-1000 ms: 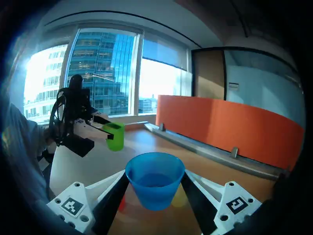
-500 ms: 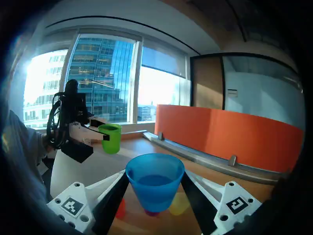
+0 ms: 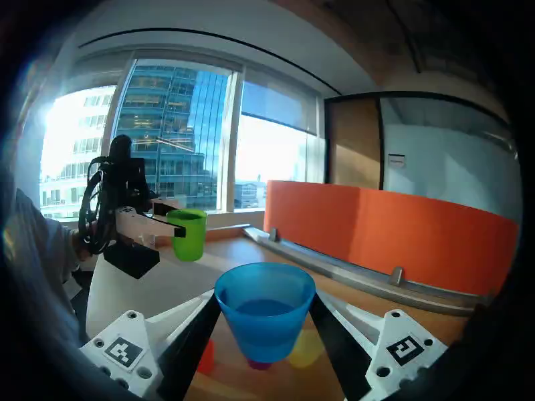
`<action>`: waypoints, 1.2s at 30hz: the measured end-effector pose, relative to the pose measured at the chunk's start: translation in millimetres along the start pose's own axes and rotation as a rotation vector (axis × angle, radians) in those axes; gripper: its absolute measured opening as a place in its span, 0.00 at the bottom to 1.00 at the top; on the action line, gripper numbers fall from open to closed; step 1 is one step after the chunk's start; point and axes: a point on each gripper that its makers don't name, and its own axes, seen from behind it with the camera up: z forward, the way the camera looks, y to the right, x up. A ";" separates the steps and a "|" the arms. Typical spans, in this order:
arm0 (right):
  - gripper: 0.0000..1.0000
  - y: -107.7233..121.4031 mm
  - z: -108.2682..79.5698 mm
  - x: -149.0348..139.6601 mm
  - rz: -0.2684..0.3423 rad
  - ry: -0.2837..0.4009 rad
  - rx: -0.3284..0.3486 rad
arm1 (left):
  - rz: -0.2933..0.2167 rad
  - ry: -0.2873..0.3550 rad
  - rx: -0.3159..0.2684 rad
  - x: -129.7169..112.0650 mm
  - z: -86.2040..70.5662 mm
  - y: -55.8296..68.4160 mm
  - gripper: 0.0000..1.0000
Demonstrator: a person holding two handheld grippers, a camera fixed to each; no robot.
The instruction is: Pour water
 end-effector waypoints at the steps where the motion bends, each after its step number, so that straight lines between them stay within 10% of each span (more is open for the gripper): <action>1: 0.91 0.2 -0.2 -0.1 0.000 0.000 0.000 | -0.001 0.000 0.000 0.0 0.2 0.1 0.88; 18: 0.91 -4.9 1.3 14.2 -0.066 0.017 0.024 | 0.008 -0.014 -0.020 -13.6 5.5 11.2 0.88; 36: 0.91 -10.0 12.8 44.7 -0.265 0.022 0.052 | 0.013 -0.013 -0.062 -25.2 11.1 41.2 0.88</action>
